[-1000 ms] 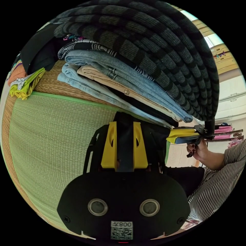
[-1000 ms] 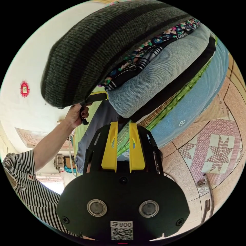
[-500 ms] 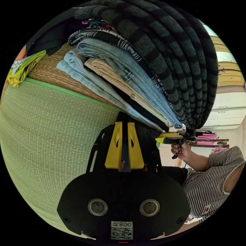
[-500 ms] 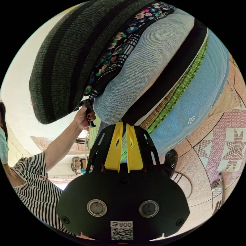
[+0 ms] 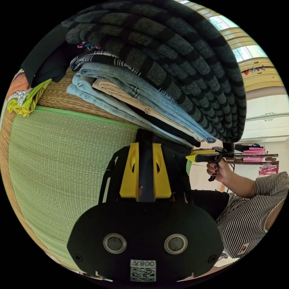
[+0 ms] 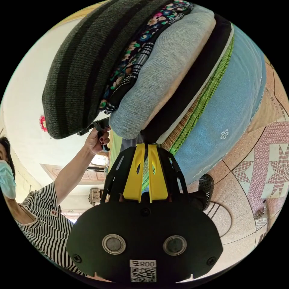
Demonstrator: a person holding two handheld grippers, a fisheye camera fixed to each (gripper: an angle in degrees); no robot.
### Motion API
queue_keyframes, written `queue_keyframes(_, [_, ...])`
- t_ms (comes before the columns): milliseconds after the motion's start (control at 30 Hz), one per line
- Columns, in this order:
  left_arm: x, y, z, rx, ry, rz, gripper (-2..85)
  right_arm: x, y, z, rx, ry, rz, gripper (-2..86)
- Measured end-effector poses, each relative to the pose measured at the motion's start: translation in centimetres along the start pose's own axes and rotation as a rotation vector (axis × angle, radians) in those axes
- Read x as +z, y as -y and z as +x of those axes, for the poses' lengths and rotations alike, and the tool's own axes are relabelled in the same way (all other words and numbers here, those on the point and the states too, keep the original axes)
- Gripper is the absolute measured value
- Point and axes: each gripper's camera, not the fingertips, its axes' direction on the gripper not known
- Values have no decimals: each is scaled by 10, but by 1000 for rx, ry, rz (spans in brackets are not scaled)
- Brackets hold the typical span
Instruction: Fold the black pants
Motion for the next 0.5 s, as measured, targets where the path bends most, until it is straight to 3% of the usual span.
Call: queue_keyframes(500, [-31, -25, 46, 127, 53, -102, 75, 20, -1, -18, 36, 32, 7, 84])
